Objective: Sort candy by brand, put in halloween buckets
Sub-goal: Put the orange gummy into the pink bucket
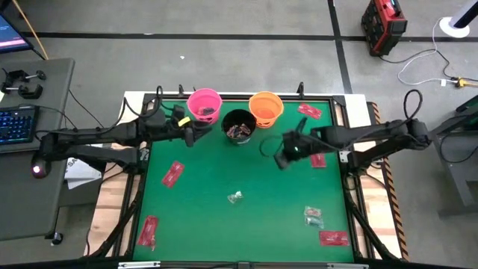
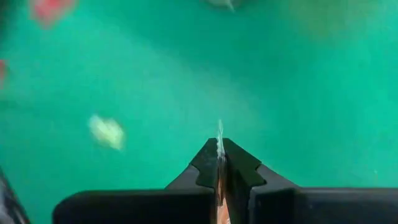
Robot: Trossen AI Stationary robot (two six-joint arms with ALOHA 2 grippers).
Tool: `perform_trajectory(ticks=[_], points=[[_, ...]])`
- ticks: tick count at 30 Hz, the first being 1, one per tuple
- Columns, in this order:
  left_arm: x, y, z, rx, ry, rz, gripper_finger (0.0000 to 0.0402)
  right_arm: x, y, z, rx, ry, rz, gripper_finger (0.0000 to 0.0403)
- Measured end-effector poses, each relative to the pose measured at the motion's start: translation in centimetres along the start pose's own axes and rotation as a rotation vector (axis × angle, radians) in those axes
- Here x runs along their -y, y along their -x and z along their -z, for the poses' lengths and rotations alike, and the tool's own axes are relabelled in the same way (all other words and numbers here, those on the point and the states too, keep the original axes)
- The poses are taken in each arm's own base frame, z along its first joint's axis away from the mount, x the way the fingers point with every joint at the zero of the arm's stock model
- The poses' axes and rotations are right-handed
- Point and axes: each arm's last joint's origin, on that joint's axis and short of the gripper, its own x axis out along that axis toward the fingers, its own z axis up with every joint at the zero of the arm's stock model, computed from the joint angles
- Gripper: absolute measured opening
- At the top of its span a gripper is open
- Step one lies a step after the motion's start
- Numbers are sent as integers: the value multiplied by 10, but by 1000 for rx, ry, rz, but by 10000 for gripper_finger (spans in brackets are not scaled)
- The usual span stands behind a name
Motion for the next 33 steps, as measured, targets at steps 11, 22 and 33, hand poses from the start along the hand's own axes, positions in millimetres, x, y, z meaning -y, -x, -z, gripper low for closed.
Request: perform_trajectory(ticks=[11, 22, 33], points=[[42, 21, -42, 384, 24, 558, 236, -54, -67, -120, 413, 92, -442, 1], [43, 24, -46, 474, 25, 534, 236, -77, -121, -244, 600, 95, -419, 0], [44, 25, -48, 498, 27, 548, 236, -58, -155, -279, 540, 26, -358, 68]])
